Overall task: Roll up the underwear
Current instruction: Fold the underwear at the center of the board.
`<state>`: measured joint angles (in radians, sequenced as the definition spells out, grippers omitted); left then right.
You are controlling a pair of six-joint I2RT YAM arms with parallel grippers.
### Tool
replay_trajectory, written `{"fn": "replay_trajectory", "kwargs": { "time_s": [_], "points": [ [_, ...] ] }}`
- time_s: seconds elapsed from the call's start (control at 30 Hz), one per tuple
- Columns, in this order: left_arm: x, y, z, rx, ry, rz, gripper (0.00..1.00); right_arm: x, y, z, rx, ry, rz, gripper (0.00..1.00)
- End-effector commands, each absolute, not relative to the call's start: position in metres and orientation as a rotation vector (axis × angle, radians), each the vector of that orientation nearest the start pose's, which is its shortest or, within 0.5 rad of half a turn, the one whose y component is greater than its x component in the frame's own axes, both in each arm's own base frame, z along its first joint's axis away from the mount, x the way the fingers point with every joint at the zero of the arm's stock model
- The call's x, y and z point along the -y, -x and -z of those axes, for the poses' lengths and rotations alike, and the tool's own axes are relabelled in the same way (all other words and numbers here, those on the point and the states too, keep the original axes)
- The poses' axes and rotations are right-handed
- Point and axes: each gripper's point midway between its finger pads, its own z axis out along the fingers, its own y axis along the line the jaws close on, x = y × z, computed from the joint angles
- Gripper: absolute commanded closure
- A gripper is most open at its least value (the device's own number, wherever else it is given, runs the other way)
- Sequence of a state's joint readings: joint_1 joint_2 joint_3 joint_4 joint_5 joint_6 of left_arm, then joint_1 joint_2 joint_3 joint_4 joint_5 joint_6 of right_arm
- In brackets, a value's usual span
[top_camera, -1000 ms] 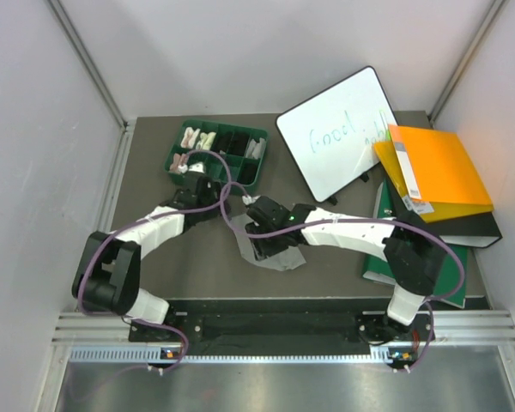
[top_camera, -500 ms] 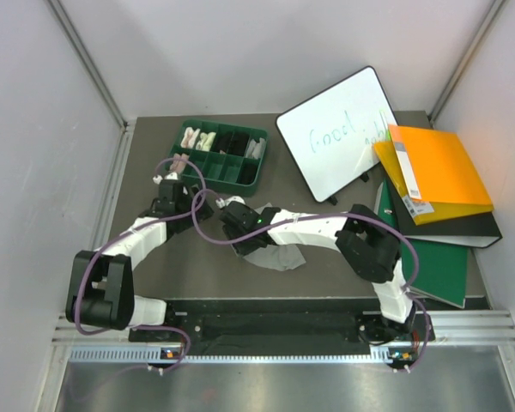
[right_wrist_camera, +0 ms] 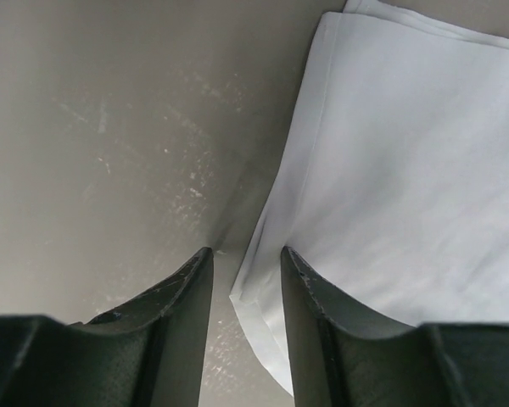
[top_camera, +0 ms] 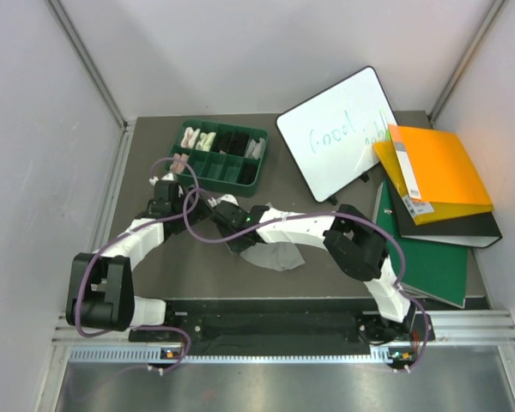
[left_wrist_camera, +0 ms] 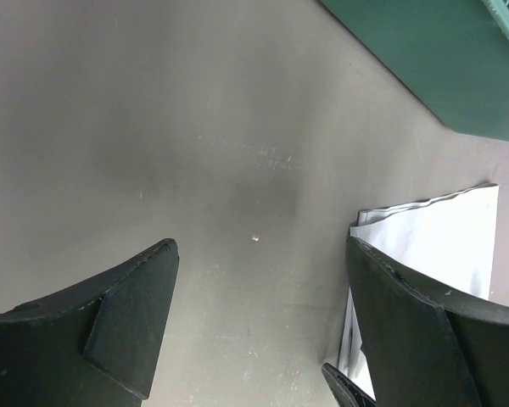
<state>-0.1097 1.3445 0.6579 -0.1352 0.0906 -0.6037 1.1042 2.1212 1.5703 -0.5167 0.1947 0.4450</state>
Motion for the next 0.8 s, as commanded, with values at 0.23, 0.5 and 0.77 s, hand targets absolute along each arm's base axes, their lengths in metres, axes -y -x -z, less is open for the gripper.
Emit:
{"fn": "replay_trajectory", "kwargs": {
  "time_s": [0.23, 0.5, 0.77],
  "points": [
    [0.079, -0.332, -0.078, -2.298, 0.515, 0.493, 0.15, -0.401, -0.218, 0.006, -2.566, 0.901, 0.008, 0.77],
    [0.076, -0.333, -0.080, -2.291, 0.522, 0.493, 0.15, -0.418, -0.213, 0.003, -2.558, 0.954, -0.116, 1.00],
    [0.079, -0.332, -0.079, -2.302, 0.529, 0.511, 0.15, -0.438, -0.213, -0.040, -2.585, 0.879, -0.470, 1.00]
  ]
}}
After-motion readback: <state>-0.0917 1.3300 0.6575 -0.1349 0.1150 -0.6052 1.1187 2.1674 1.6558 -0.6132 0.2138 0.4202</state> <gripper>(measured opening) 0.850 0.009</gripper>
